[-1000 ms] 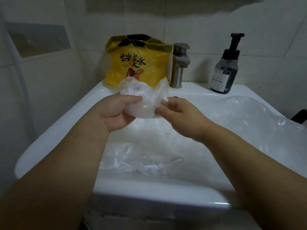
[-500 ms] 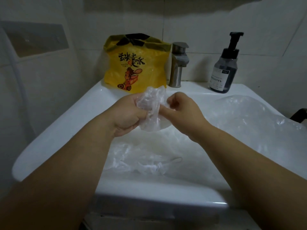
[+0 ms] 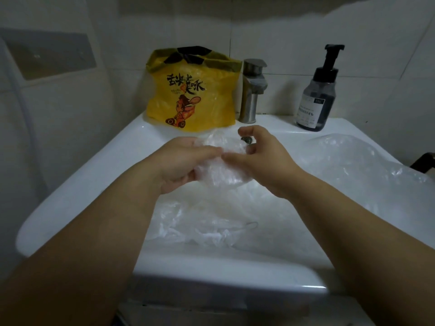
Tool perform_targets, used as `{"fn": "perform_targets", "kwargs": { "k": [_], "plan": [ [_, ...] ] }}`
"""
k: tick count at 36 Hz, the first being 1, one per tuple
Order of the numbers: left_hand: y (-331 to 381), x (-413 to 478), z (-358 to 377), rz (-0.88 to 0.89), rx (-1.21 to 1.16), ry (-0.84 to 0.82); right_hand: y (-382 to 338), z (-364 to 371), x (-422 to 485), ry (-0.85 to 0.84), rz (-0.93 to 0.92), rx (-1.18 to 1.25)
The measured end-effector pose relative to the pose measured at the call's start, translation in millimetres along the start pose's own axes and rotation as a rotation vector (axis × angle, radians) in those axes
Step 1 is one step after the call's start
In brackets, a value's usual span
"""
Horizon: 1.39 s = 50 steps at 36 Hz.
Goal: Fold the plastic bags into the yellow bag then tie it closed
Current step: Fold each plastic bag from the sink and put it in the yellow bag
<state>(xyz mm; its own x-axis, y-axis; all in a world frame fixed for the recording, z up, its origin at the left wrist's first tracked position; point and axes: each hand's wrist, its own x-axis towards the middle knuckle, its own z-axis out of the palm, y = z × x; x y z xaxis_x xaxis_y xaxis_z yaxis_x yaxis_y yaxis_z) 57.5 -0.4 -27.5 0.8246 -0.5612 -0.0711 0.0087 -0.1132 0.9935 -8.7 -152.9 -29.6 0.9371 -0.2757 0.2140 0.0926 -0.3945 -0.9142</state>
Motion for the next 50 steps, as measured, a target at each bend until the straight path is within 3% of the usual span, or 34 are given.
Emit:
{"fn": "perform_targets", "kwargs": {
  "k": [4,7,9,15,23,27,36,40,50],
  "plan": [
    [2,5,-4,0.027,-0.225,0.087,-4,0,3,0.02,0.241,0.439],
    [3,7,-4,0.067,-0.298,0.132,-6,1,0,-0.193,0.352,0.621],
    [2,7,-4,0.08,-0.302,0.143,-5,4,-1,-0.264,0.365,0.607],
    [5,7,-3,0.065,-0.363,0.092,-6,-1,4,-0.152,0.291,0.801],
    [6,0,-5,0.002,-0.3,-0.081,-4,-18,3,-0.242,0.309,0.67],
    [2,0,-6,0.008,-0.195,-0.06,-6,-21,3,-0.233,0.299,0.675],
    [9,0,-4,0.052,-0.314,-0.059,-8,-23,4,-0.135,0.226,0.649],
    [7,-2,-4,0.009,-0.272,-0.109,-8,-24,4,-0.171,0.187,0.614],
    [11,-6,-5,0.052,-0.333,-0.131,-10,-25,4,-0.129,0.219,0.632]
  ]
}}
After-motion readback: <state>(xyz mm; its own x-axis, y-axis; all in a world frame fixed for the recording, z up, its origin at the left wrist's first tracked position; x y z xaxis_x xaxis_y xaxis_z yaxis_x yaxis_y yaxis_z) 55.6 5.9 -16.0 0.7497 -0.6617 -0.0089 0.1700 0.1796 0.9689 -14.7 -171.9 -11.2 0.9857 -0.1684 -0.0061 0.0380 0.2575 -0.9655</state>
